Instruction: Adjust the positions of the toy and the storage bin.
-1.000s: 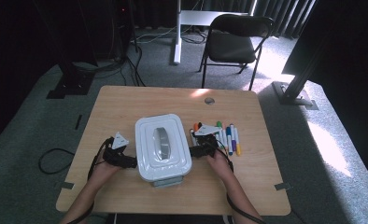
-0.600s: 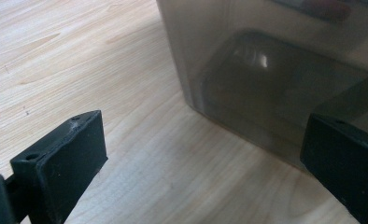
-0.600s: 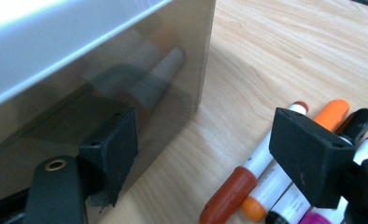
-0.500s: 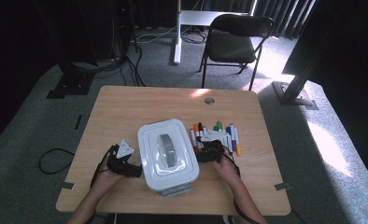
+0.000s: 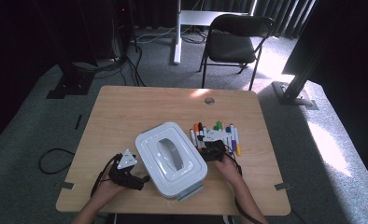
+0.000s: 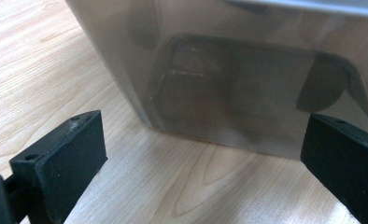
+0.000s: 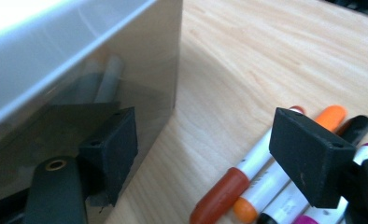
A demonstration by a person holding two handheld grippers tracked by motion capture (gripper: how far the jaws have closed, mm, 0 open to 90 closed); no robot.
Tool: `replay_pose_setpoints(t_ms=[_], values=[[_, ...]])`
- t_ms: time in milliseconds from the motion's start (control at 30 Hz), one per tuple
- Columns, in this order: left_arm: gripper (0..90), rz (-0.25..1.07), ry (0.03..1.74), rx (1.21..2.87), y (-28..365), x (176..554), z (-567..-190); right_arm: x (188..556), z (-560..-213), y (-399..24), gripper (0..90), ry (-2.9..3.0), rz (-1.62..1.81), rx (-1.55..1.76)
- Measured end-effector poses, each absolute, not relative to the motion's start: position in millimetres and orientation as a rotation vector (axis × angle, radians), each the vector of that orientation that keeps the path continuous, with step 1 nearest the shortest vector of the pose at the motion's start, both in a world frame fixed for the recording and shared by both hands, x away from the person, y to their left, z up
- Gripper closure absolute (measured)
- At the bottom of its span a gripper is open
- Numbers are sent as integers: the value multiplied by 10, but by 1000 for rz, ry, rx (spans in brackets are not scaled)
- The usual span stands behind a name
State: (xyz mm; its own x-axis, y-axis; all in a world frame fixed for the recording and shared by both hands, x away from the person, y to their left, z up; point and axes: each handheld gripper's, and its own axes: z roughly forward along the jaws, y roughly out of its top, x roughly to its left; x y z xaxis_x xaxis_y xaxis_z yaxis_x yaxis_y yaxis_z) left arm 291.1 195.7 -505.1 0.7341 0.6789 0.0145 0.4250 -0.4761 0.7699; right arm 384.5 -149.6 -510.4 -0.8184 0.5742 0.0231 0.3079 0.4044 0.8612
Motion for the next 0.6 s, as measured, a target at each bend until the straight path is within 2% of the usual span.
replay_pose_setpoints(t_ms=[67, 333, 500, 600], values=[[8, 424, 833, 2127, 1999, 2915, -5081, 3823, -5074, -1524, 189, 2381, 1360, 765], [8, 399, 914, 2108, 2199, 2942, -5208, 3695, -4978, -1808, 180, 2307, 1341, 858], [8, 349, 929, 2101, 2273, 2927, -5257, 3578, -5021, -1984, 177, 2293, 1328, 892], [8, 381, 951, 2102, 2305, 2910, -5258, 3498, -5090, -2083, 154, 2326, 1286, 886]])
